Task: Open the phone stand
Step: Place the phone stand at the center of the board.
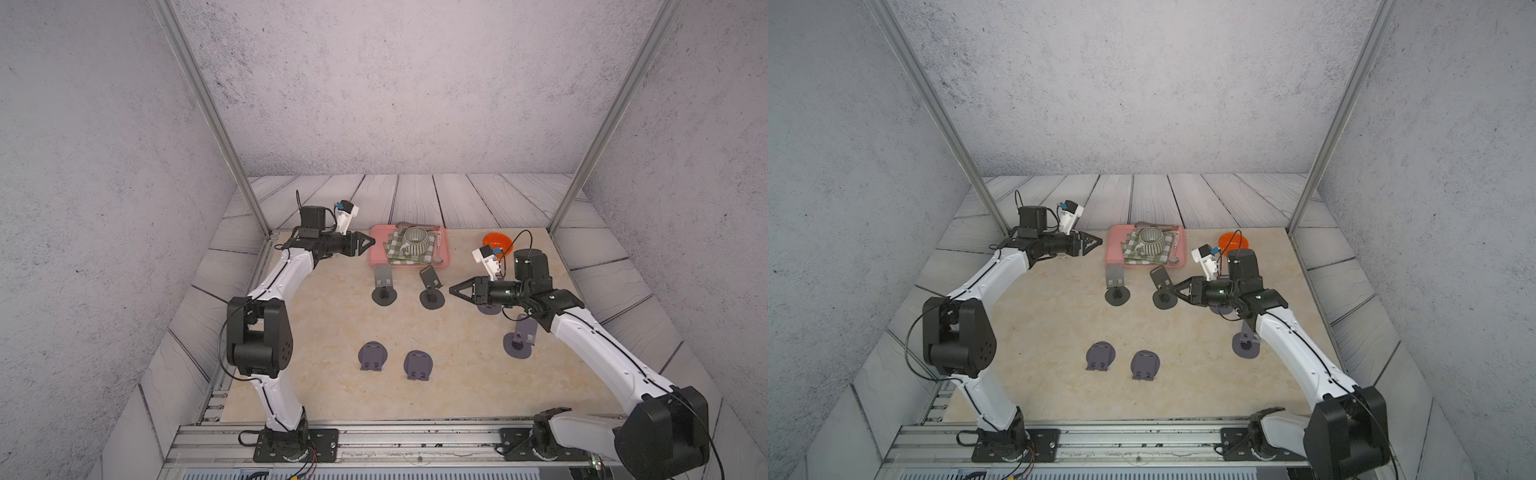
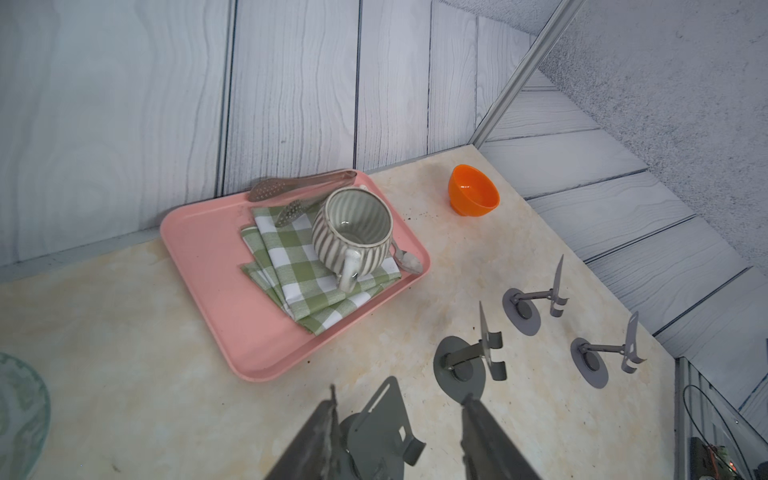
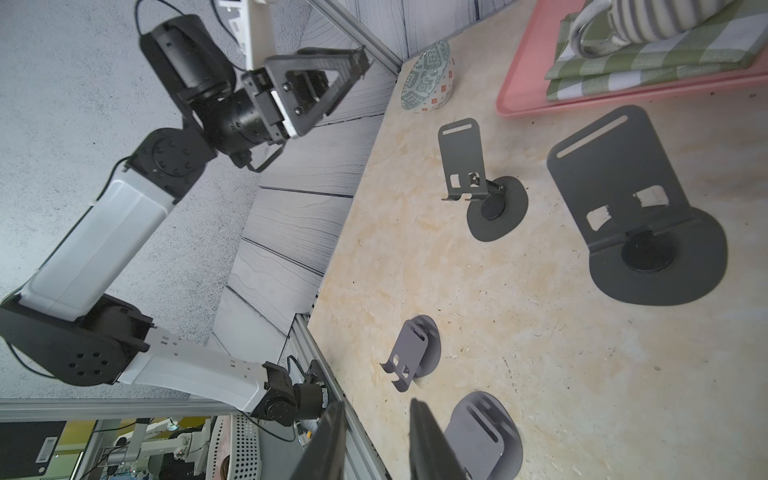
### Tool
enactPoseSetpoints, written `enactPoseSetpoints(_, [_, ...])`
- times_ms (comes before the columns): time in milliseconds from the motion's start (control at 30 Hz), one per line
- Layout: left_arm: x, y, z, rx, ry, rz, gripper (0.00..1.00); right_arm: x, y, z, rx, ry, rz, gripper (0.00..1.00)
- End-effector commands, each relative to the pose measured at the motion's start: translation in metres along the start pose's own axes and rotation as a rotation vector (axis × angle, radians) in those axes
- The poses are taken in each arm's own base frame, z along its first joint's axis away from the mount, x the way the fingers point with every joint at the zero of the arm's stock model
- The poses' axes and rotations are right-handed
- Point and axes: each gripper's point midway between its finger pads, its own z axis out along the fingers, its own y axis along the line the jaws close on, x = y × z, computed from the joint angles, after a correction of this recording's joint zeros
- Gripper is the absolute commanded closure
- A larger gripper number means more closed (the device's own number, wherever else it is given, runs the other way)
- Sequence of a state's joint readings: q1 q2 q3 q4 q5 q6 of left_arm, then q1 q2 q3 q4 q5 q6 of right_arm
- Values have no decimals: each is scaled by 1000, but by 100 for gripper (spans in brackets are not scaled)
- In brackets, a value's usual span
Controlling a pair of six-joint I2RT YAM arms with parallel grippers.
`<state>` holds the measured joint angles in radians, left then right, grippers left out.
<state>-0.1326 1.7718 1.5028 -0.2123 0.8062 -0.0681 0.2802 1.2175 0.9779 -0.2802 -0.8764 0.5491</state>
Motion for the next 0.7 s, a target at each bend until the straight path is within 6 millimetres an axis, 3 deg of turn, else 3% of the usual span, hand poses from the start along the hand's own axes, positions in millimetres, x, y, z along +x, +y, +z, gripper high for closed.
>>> enactPoseSetpoints(0, [5,-29,-22,-2,-7,-75,49,6,3,-10,34,-11,-21,70])
enactPoseSetpoints(133, [31,-93,-37,62,67,-63,48,15,7,-19,49,-13,-27,70])
enactPoseSetpoints(333, [117,-176,-28,169,260,-88,46,33,5,-29,79,-26,-16,69])
enactPoseSetpoints(500, [188,-188,-7,147,354,-137,45,47,-1,-31,90,-18,16,69])
enactPoseSetpoints(667, [237,-190,10,158,414,-176,46,58,-10,-31,109,-3,40,69])
